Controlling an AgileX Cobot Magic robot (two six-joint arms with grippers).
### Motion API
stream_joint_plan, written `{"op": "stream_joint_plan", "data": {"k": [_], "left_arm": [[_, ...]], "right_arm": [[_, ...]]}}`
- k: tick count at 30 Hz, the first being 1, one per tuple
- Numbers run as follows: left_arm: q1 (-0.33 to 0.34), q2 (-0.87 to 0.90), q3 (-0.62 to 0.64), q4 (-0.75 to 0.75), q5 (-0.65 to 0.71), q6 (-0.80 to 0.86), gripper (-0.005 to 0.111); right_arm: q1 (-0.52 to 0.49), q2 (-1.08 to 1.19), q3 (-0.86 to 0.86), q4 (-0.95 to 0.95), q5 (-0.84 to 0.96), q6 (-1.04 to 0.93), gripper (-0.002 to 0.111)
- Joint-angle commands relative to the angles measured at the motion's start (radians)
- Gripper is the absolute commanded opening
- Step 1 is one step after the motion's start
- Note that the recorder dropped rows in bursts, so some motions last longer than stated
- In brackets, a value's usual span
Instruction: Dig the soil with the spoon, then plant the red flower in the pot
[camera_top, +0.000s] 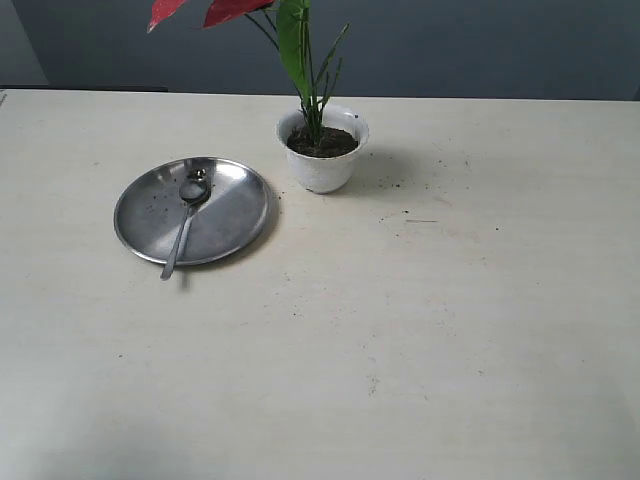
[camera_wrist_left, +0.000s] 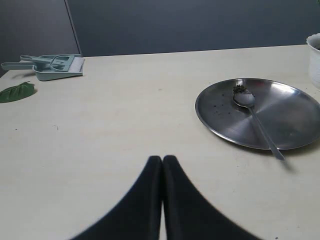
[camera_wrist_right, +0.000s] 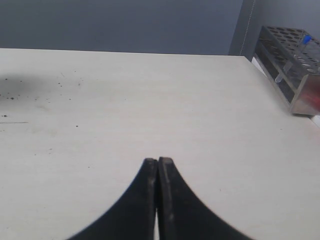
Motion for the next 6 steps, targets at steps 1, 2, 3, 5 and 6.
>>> {"op": "stream_joint_plan", "data": {"k": [1,2,3,5,6], "left_arm": [[0.0,-0.006,0.005,0.006,-0.006,-0.001,0.0],[0.0,-0.006,0.005,0.006,-0.006,-0.001,0.0],[0.0,-0.006,0.005,0.006,-0.006,-0.001,0.0],[0.0,-0.006,0.005,0.006,-0.006,-0.001,0.0],[0.0,-0.006,0.005,0.006,-0.006,-0.001,0.0]], "right_arm": [[-0.005,-0.005,0.002,0.0,-0.011,0.001,-0.001],[-0.005,-0.005,0.002,0.0,-0.011,0.001,-0.001],[-0.005,-0.005,0.002,0.003,-0.011,0.001,-0.001],[-0.005,-0.005,0.002,0.003,-0.011,0.001,-0.001],[-0.005,-0.005,0.002,0.003,-0.011,0.001,-0.001]]}}
